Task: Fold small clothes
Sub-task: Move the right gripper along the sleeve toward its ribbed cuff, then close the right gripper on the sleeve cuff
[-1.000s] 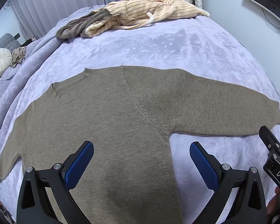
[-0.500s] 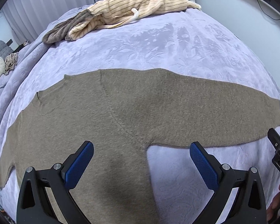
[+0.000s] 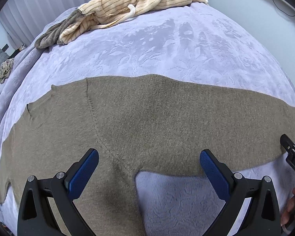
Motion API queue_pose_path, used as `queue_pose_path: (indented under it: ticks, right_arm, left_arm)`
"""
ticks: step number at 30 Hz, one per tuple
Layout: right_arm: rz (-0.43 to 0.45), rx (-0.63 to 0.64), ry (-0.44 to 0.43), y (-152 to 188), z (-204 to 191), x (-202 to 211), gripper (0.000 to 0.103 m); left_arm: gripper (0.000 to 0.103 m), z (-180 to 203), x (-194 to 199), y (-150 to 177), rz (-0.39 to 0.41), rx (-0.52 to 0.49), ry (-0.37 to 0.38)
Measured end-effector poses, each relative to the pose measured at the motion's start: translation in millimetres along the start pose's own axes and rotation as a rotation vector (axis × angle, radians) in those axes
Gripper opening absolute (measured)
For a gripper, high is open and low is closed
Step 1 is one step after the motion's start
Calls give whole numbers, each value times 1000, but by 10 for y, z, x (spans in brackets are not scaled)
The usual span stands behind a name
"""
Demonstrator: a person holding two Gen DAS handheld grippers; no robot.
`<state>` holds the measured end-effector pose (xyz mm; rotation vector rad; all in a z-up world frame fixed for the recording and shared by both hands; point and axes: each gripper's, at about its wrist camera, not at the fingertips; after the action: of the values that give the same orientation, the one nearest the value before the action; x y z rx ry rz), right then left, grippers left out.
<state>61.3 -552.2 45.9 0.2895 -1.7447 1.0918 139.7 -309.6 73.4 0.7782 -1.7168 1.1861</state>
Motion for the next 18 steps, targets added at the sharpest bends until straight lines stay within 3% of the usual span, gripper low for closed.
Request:
queue_pose_path:
  ticks: [13,15,17,18]
  right_arm:
    - [3,-29,-60,-320,-24,-242,103]
    - [14,-25,-69,-338,-19,-251,92]
    - [23,-15,-89,-357,-5,-233,47]
    - [20,-15,-126,-367,11,-209,33]
  left_arm:
    - [103,-21,-265,-100,-32,22,-4]
    - [103,-53,-293,-105,-37,33,-3]
    - [103,-92,-301,-102,-38,42,-5]
    - [103,-115,-302,-103,-35,43,-4]
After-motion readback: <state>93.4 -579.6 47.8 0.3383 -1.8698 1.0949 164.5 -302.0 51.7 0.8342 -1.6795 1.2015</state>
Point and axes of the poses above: each gripper's, at about its wrist camera, not at the fingertips, and x roughly against the way its jaws point, z to its right, y to its underside, and after that the axes turned 11 degrees about -x, right-handed
